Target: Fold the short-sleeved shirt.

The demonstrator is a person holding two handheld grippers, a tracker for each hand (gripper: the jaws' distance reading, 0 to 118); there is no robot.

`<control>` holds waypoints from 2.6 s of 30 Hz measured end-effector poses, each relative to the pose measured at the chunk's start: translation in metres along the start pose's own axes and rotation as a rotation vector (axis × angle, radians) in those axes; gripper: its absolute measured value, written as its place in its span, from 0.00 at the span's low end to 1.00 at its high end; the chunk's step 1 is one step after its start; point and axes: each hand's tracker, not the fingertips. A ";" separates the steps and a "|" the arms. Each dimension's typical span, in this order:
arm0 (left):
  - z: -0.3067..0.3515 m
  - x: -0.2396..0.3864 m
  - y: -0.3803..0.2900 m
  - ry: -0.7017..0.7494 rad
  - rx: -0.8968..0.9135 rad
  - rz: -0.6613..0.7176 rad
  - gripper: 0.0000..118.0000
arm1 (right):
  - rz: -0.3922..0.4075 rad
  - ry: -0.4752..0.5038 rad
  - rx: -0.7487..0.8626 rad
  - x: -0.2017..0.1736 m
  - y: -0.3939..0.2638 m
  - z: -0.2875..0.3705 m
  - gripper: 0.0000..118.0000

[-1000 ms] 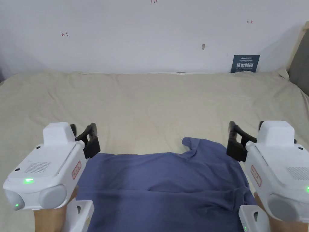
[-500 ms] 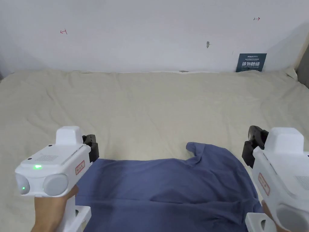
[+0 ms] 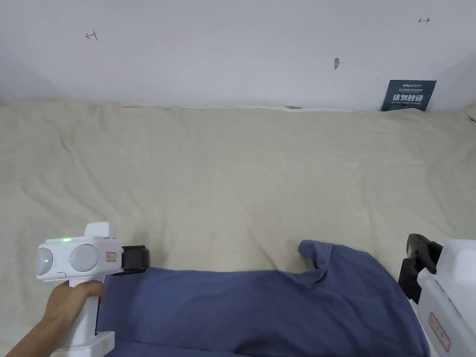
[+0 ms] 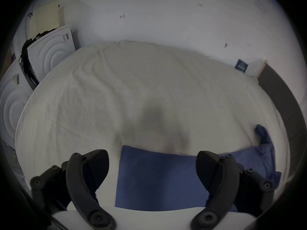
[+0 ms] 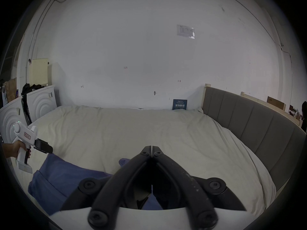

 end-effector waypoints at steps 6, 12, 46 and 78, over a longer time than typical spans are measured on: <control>-0.031 0.003 -0.008 0.035 -0.123 -0.021 0.59 | -0.014 -0.016 -0.059 0.007 -0.010 -0.023 0.01; -0.015 0.014 -0.015 -0.035 -0.059 -0.050 0.02 | -0.096 0.003 -0.188 0.026 -0.020 -0.066 0.02; 0.139 -0.023 -0.064 -0.085 0.172 0.035 0.02 | -0.137 0.133 -0.348 0.068 -0.036 -0.031 0.03; 0.198 -0.023 -0.178 -0.083 0.208 0.050 0.96 | -0.213 0.026 -0.281 0.058 -0.103 0.105 0.96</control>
